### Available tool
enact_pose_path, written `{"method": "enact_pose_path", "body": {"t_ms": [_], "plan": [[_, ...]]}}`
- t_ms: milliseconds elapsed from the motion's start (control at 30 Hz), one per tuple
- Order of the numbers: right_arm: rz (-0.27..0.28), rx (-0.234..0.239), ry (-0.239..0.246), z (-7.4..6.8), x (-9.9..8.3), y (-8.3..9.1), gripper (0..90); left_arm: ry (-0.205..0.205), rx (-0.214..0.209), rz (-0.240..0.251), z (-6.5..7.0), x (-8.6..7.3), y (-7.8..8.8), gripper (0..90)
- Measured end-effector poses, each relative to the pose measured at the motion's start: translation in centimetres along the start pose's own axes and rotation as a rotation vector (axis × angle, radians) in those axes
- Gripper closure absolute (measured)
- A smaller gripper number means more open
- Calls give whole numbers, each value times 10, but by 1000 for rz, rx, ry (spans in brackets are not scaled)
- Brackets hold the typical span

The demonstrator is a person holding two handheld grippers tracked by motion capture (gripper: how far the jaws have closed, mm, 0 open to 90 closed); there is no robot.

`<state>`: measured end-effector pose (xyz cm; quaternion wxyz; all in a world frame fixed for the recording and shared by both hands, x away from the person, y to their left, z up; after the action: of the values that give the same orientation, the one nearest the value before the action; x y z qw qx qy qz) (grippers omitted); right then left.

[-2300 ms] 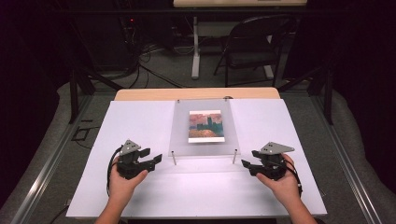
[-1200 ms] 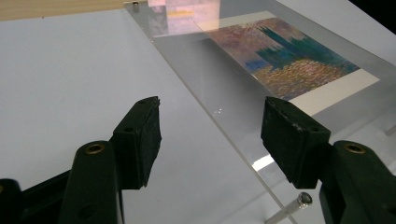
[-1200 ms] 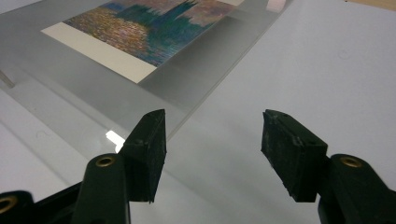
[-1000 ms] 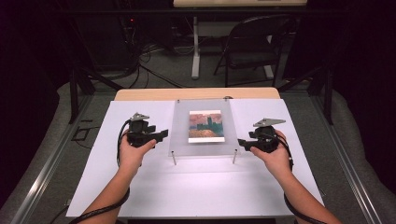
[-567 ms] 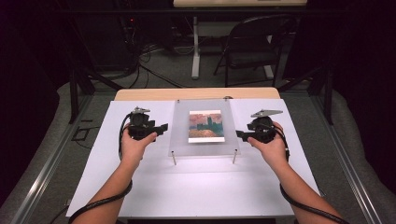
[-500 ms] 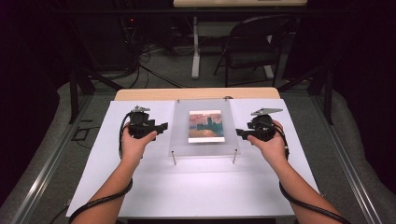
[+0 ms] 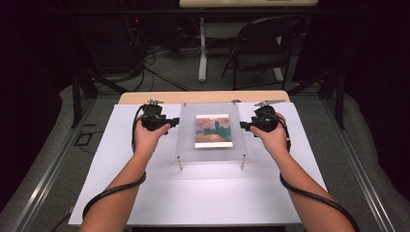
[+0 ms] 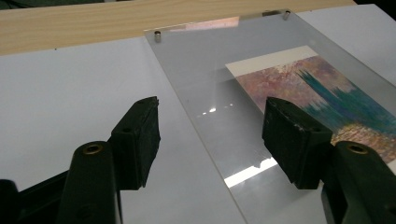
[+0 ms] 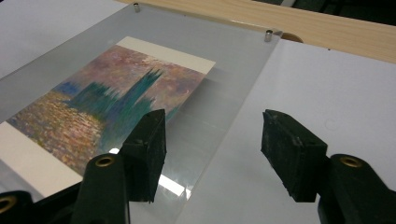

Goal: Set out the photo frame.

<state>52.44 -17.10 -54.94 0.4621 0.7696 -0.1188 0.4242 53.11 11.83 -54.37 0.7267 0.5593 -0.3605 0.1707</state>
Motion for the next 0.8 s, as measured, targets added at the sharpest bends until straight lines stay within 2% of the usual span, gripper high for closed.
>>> {"method": "enact_pose_path", "body": {"t_ms": [133,300,633,800], "plan": [[-6,6,-29,3,0,-11,381,35,-11,-13,1,-1,-13,366],[-19,28,-70,6,-5,-24,382,47,-20,-44,4,-10,-27,363],[-45,47,-96,1,-14,-38,381,84,-56,-90,11,-23,-45,358],[-63,50,-102,-1,-15,-44,380,78,-65,-111,15,-27,-51,355]]}}
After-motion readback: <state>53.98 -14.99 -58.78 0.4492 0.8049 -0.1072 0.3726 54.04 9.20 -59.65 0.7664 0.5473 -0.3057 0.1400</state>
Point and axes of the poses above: each handheld gripper's, and its own axes: y roughly backward along the jaws, x roughly out of its top, z roughly to its right, the point moved 10 cm from there along -y, roughly forward along the jaws, and after that the axes turned 7 degrees about x, right-handed, at the moved point
